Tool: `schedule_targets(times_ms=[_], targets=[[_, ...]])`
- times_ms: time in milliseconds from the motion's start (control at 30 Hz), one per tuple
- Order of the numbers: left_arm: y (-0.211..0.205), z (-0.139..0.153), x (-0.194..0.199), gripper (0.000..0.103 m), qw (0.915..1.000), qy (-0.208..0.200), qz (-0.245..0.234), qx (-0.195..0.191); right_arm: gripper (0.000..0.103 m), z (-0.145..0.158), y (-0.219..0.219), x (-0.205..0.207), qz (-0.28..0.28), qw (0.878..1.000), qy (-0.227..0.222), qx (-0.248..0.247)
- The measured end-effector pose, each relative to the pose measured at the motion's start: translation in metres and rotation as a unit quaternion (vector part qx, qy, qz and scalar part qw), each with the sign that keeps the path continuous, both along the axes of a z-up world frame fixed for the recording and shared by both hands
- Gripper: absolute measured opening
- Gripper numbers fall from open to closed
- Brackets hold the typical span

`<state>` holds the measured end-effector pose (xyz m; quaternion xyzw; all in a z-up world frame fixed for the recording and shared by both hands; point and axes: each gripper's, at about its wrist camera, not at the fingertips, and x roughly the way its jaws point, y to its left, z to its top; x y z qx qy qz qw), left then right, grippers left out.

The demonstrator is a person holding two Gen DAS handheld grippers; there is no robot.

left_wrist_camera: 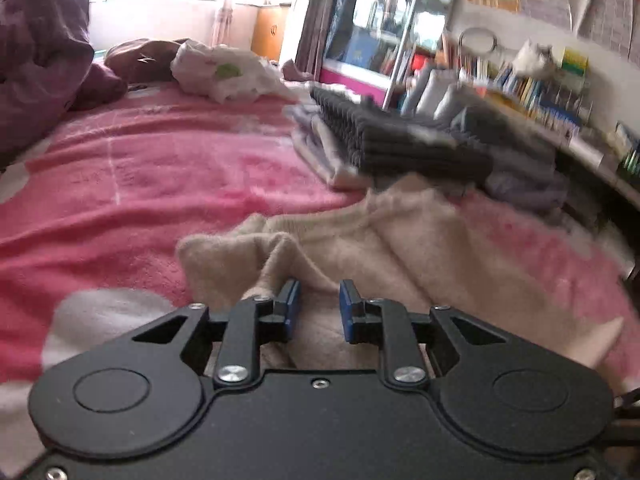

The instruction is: Fold clothes

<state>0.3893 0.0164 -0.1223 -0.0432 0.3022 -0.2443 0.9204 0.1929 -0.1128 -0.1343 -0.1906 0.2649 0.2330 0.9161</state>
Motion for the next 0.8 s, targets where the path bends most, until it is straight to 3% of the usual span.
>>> schedule_targets(times_ms=[233,300,367,500,567,700,800], targets=[[-0.002,0.007,-0.003,0.022,0.9998,-0.012,0.005,0.015,0.024,0.005,0.002,-0.001,-0.016,1.000,0.019,-0.001],[0.014,0.018,-0.014,0.027,0.9985,-0.025,0.031,-0.036,0.024,0.015,0.003,-0.008,-0.017,0.999,0.025,-0.020],[0.032,0.026,-0.024,0.049,0.9947,-0.028,0.059,-0.080,0.024,0.024,-0.002,-0.027,-0.019,0.999,0.012,-0.032],[0.065,0.033,-0.047,0.056,0.9850,0.004,0.103,-0.138,0.025,0.037,-0.039,-0.058,-0.042,0.998,0.020,0.032],[0.075,0.034,-0.057,0.072,0.9803,0.027,0.111,-0.161,0.026,0.043,-0.061,-0.065,-0.059,0.995,0.030,0.079],[0.078,0.024,-0.059,0.073,0.9749,0.063,0.111,-0.182,0.031,0.059,-0.104,-0.059,-0.089,0.981,0.044,0.166],[0.078,0.014,-0.058,0.073,0.9711,0.087,0.112,-0.192,0.033,0.072,-0.131,-0.039,-0.103,0.973,0.050,0.198]])
